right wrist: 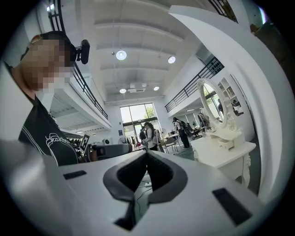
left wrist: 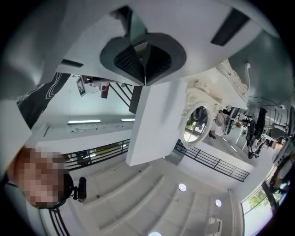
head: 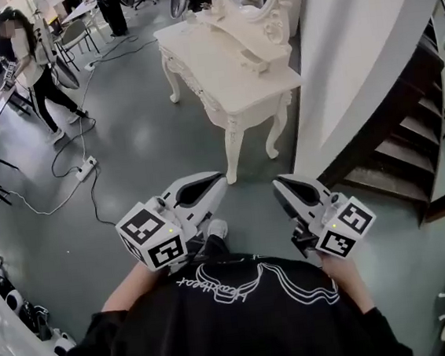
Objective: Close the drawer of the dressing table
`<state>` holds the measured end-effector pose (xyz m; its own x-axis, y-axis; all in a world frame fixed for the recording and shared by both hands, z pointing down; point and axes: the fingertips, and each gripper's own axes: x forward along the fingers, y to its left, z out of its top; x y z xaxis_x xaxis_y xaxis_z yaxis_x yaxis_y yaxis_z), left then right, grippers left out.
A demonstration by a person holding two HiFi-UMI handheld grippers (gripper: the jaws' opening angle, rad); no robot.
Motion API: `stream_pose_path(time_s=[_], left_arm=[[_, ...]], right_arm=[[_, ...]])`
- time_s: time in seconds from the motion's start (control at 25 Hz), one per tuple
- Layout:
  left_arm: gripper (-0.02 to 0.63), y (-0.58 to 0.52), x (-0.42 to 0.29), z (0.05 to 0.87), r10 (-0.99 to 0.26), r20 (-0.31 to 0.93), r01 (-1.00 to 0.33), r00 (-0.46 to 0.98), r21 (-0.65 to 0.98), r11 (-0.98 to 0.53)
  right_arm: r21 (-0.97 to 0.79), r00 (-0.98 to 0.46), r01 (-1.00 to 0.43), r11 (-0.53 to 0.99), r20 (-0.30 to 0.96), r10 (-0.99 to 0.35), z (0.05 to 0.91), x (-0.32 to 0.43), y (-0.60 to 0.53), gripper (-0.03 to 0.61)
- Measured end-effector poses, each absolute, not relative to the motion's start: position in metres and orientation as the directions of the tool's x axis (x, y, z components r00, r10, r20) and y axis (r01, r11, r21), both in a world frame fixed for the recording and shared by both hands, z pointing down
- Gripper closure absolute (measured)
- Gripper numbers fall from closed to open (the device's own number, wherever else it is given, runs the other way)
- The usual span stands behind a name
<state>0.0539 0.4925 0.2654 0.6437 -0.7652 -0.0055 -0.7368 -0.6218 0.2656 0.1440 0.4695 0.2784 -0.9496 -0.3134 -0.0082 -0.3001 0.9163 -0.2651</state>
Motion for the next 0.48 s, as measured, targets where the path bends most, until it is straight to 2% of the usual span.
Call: stream_pose_path(time_s=[0.16, 0.28, 0.48], left_arm=[[0.601, 0.491, 0.058, 0.262, -0.750, 0.003, -0.728, 0.662, 0.240, -0.642], [0.513, 0.484, 0.055, 0.265, -0.745, 0.030, -0.730, 0.666, 0.228, -0.644], [0.449, 0.462, 0.040, 0.269, -0.776, 0.016, -0.753, 0.630, 0.255, -0.606]], right_arm=[[-0.243, -0.947, -0.310, 0.919, -0.009, -0.321, 0.275, 0.146, 0.463, 0.574], [-0.230, -0.945, -0.318, 0.920, -0.005, -0.328, 0.274, 0.145, 0.455, 0.574], [-0.233, -0.946, -0.317, 0.919, 0.005, -0.325, 0.280, 0.137, 0.438, 0.574]])
